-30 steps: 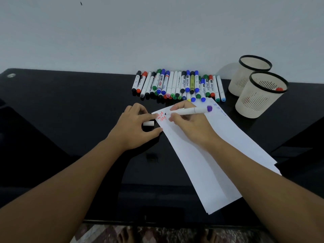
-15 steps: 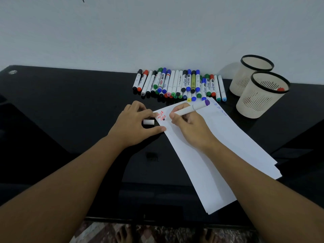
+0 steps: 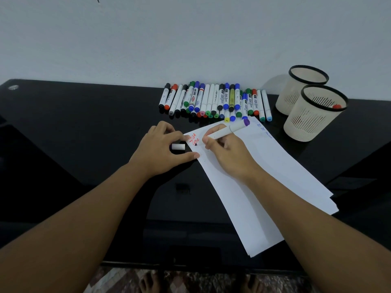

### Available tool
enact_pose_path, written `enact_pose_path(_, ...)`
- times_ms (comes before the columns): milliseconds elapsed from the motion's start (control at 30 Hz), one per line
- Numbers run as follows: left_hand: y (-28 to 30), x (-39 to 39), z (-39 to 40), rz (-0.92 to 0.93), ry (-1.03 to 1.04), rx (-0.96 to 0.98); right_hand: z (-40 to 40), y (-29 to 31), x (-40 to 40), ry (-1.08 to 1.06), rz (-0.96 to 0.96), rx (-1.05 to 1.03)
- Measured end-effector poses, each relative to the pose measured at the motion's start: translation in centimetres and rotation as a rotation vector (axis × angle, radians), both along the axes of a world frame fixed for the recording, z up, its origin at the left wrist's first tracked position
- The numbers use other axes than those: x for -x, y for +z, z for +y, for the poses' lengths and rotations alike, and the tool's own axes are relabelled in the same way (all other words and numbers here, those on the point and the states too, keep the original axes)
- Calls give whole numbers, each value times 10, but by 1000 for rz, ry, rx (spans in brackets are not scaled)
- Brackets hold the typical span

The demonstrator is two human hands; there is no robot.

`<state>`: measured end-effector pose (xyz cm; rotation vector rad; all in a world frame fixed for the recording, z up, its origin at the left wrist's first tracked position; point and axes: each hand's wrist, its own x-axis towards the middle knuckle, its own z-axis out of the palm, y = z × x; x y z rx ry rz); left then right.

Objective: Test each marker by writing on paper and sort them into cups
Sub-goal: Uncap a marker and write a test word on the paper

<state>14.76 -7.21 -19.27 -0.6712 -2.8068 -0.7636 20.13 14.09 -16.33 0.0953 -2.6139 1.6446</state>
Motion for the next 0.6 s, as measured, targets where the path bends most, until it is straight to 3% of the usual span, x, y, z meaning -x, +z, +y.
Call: enact_pose_path(600, 4, -1, -1, -28, 4, 7, -1, 0, 1, -33, -16, -75)
